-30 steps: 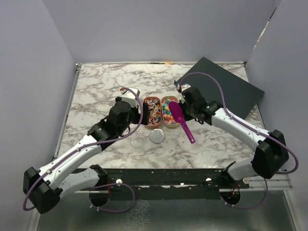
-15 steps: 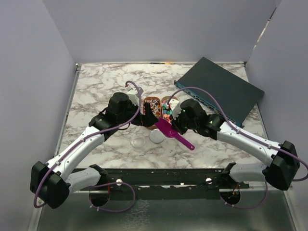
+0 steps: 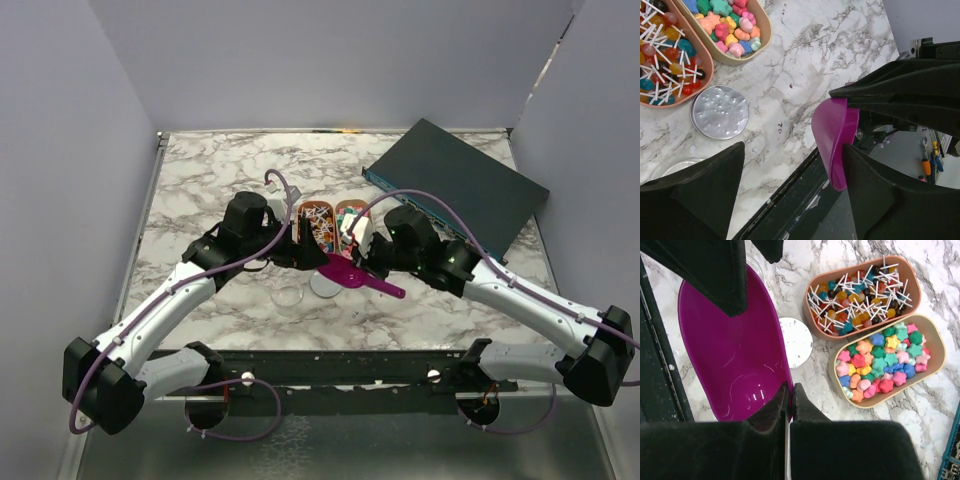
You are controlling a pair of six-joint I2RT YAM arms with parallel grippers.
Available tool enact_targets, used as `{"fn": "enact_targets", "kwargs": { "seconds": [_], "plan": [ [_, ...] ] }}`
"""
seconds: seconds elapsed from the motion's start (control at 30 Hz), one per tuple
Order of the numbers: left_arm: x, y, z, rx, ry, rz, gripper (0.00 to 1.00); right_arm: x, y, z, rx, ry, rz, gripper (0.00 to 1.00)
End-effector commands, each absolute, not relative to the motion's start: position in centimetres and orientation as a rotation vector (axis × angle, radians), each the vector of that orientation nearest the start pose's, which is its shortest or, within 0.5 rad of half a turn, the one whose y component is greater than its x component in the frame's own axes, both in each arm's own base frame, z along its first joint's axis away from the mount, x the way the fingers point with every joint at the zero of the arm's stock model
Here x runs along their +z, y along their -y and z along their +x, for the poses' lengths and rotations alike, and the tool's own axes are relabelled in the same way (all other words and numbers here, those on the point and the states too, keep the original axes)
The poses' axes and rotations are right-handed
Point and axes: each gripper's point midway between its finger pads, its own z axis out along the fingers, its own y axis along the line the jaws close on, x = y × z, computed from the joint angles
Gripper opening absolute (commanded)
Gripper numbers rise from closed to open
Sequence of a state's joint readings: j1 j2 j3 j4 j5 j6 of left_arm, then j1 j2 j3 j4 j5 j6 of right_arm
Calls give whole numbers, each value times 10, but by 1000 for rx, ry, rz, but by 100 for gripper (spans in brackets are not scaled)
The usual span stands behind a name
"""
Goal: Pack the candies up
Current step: Pick up the spatula from the center of the board.
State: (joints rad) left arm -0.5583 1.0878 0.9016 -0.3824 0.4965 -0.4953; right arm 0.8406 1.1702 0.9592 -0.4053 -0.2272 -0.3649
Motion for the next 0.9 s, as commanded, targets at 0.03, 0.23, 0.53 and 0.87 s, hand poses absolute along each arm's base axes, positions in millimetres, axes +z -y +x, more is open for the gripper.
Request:
{"fn": "enact_targets", "kwargs": {
  "seconds": [0.03, 0.23, 0.53, 0.87],
  "plan": [
    [218, 252, 206, -1156, -2256, 376, 73, 206, -286, 214, 518, -1659, -1409, 1],
    [219, 256, 200, -1210, -2271, 394, 57, 214, -288, 221, 498, -1653, -1389, 1],
    [222, 258, 195, -1249, -2272, 397, 27, 222, -294, 227, 482, -1649, -1368, 1],
    [227, 260, 189, -1286, -2250, 435, 0, 238, -298, 233, 482, -1644, -1308, 3]
  ]
}}
